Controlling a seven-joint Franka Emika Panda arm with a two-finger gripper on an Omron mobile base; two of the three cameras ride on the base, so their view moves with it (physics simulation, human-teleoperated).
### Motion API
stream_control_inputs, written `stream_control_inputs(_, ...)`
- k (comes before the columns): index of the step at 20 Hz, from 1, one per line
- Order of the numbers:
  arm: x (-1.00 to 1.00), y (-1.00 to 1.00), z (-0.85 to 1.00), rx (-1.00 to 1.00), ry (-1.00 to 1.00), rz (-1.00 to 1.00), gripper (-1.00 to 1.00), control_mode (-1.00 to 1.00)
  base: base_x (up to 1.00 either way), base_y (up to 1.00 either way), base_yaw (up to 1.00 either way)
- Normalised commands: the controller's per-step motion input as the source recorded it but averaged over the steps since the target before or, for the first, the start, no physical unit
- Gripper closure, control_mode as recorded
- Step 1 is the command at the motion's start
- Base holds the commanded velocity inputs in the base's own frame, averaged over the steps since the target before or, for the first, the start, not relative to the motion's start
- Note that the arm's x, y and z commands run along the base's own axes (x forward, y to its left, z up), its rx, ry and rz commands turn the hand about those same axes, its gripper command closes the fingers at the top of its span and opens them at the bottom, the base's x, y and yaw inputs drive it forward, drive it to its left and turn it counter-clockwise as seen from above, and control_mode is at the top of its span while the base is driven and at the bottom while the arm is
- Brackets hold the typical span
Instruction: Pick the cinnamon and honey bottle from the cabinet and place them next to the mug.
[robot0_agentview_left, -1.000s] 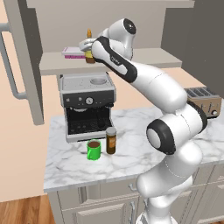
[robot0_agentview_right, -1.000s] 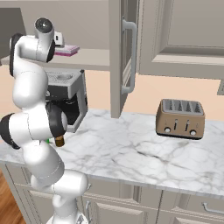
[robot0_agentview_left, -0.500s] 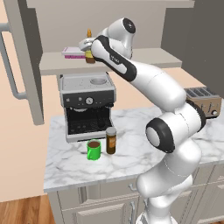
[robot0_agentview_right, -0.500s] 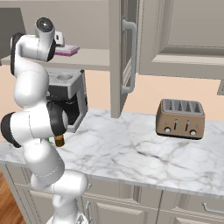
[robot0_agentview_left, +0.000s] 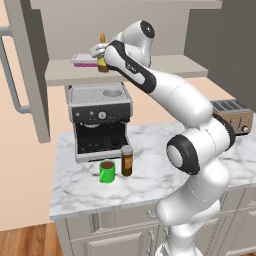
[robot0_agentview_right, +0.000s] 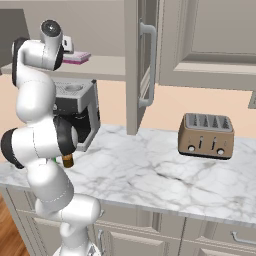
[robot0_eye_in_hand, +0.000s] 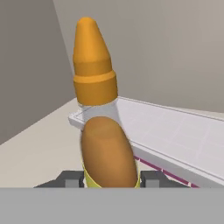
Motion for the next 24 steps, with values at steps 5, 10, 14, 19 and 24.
stream_control_inputs(5,-0.01,0.00,0.00,0.00,-0.01,0.00,1.00,-1.00,0.00,0.00,0.00)
stream_control_inputs(10,-0.39,-0.03,0.00,0.00,-0.06,0.00,1.00,-1.00,0.00,0.00,0.00)
stream_control_inputs(14,-0.76,-0.26,0.03,0.01,-0.14,0.00,1.00,-1.00,0.00,0.00,0.00)
stream_control_inputs(19,-0.87,-0.42,0.00,0.02,-0.15,0.00,1.00,-1.00,0.00,0.00,0.00)
stream_control_inputs(24,-0.77,-0.52,0.00,0.01,-0.11,0.03,1.00,-1.00,0.00,0.00,0.00)
